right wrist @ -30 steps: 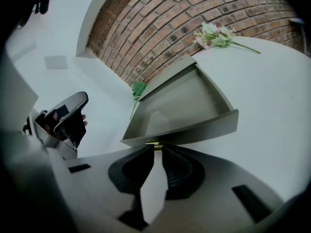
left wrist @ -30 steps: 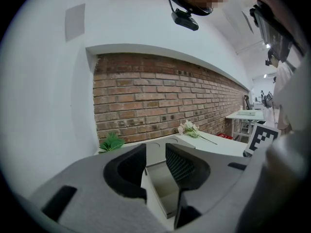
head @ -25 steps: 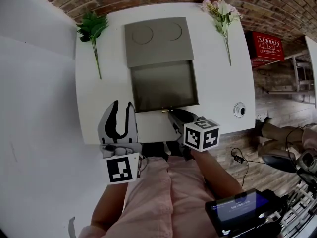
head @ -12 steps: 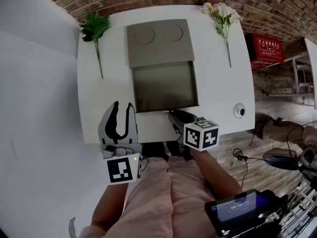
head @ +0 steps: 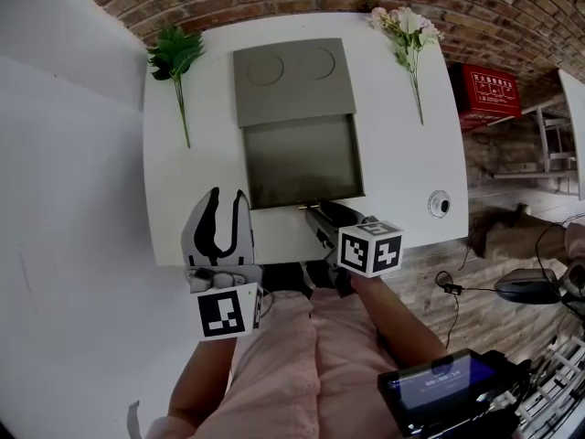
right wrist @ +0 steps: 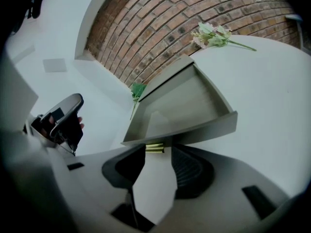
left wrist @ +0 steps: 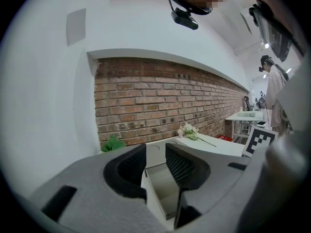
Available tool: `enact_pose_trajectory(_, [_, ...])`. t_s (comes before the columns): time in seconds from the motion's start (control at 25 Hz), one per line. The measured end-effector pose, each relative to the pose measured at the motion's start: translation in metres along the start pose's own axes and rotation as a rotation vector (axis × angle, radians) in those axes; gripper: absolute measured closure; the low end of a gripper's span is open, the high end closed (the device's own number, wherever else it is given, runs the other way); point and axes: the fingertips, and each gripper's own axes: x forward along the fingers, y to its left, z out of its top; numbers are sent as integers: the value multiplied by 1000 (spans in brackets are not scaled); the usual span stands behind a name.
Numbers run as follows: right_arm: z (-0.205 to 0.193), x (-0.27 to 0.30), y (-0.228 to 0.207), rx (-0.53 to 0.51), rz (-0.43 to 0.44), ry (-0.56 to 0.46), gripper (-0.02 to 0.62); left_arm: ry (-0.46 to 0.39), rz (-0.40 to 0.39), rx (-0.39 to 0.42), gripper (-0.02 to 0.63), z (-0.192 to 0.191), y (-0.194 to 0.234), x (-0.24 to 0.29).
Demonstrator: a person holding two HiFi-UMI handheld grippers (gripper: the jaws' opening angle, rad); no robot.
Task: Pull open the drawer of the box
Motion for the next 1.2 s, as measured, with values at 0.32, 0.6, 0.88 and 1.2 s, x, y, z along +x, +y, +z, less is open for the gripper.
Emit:
enact_pose_trajectory(0.32, [25, -40, -2, -44, -29, -98, 438, -86, 0, 9, 477, 31, -14, -1])
enact_pose_trajectory(0.6, [109, -103, 41, -261, -18, -317, 518, -210, 14, 44, 477, 102, -22, 3])
enact_pose_trajectory(0.88, [185, -155, 97, -579, -81, -558, 563, -352, 21, 74, 548, 168, -26, 6])
enact_pose_trajectory(1.2, [205, -178, 110, -662, -137, -702, 591, -352, 27, 54, 598, 174, -33, 7])
